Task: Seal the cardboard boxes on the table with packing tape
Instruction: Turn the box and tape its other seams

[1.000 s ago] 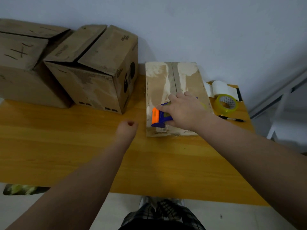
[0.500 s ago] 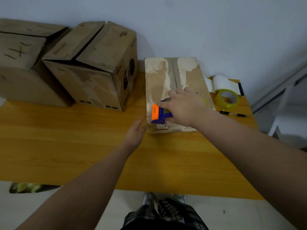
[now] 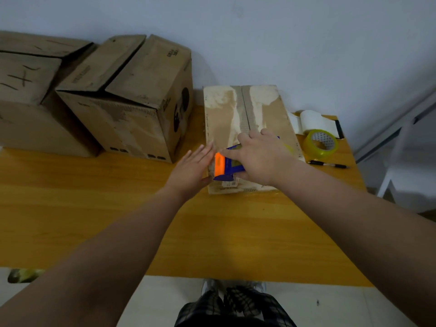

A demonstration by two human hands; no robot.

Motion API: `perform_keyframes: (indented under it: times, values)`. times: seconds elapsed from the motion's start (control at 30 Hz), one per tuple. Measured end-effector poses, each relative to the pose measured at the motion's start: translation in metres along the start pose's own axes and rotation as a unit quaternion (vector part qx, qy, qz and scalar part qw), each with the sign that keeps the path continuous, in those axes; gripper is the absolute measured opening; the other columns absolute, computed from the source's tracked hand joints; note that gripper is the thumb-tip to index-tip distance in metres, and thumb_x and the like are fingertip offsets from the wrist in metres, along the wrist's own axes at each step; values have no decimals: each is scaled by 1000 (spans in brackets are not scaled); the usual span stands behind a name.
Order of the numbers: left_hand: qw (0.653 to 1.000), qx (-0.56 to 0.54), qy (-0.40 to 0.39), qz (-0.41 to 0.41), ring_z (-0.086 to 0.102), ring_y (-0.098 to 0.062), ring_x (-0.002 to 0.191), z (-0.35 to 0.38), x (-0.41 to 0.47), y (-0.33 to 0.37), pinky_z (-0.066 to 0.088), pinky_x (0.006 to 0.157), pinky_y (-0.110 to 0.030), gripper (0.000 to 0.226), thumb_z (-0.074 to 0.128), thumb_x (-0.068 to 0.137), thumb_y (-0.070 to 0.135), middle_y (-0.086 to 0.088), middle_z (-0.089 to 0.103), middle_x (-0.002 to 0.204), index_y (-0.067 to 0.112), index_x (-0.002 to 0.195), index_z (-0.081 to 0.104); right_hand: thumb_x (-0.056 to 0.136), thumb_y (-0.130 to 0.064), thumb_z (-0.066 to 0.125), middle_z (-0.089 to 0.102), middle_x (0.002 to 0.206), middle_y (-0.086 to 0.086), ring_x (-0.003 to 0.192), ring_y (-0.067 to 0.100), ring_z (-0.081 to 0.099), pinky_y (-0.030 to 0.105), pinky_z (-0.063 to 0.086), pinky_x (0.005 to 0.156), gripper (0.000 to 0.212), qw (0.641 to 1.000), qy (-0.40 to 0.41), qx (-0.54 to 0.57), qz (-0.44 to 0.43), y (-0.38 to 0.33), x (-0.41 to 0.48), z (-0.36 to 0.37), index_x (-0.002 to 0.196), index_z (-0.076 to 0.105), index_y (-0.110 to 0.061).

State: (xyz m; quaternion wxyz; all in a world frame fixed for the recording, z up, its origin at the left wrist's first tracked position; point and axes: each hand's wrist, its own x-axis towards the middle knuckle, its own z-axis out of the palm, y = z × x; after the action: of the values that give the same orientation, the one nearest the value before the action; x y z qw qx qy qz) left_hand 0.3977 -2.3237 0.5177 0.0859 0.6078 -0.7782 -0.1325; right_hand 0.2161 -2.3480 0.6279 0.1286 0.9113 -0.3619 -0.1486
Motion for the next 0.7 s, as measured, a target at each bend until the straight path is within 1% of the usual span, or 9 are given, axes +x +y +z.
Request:
perform_keyframes:
  times: [0.1,0.2,0.33,0.47,0.6,0.7]
  values:
    - [1000,6,7,-7,8,-14,146,2,-1,0,12,118,-37,85,61,90,32,9,1,159,26,151,2,92,-58,46,46,132,11,119,30,45,40,36,98,69,1000,-3,-7,-8,1,0,0,151,18,-35]
    - [999,24,12,-18,9,-14,145,1,-2,-1,12,118,-38,82,58,91,35,11,0,159,28,151,3,93,-59,42,43,134,13,121,30,44,39,35,98,70,1000,-1,-15,-27,5,-6,0,152,12,-34]
    - [999,24,9,-23,11,-16,146,1,0,3,11,118,-38,79,56,92,35,11,0,158,27,151,5,92,-63,36,39,136,13,123,29,41,37,33,100,72,999,-2,-14,-44,27,-22,-9,152,6,-36]
    - [999,30,1,-28,7,-14,146,-1,2,7,9,118,-35,77,55,94,34,12,-2,158,28,152,5,93,-61,38,38,136,11,121,27,42,37,33,99,72,999,-32,-21,-17,54,-43,1,152,3,-38]
    - [999,36,-3,-38,5,-14,146,2,1,8,8,118,-34,77,54,94,33,12,-3,158,28,151,4,95,-55,42,41,136,11,120,29,43,39,35,99,69,998,-51,-40,-16,55,-37,17,152,6,-37]
    - [998,48,5,-47,4,-14,146,1,2,10,5,117,-34,76,53,94,34,11,-1,158,29,151,4,96,-54,40,43,134,10,117,30,45,40,36,98,66,997,-54,-45,-25,53,-26,19,152,9,-36]
